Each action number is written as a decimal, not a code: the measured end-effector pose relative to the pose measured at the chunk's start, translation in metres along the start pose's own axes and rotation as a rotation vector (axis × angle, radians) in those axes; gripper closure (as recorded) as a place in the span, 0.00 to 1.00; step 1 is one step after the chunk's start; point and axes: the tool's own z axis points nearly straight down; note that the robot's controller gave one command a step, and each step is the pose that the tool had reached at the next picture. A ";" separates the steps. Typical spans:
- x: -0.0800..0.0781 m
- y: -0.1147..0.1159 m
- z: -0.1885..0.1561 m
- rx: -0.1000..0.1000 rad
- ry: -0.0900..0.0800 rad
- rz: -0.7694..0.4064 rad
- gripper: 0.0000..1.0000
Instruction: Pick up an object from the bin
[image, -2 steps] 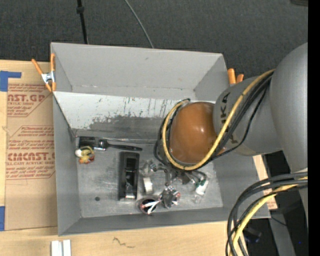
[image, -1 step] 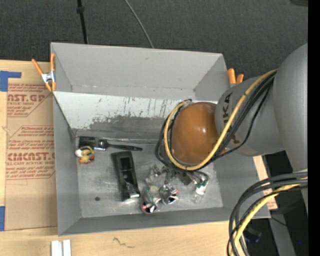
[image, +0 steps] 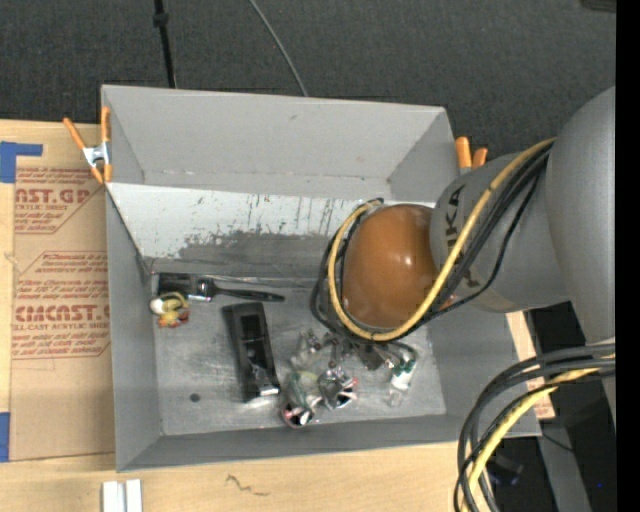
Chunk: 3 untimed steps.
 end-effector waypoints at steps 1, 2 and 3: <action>-0.004 0.006 -0.004 0.003 -0.004 -0.155 1.00; 0.008 0.020 -0.055 -0.003 0.006 -0.120 1.00; 0.008 0.020 -0.055 -0.003 0.007 -0.120 1.00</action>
Offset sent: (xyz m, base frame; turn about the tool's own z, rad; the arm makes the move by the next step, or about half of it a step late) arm -0.0176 0.0115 0.0559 -0.1197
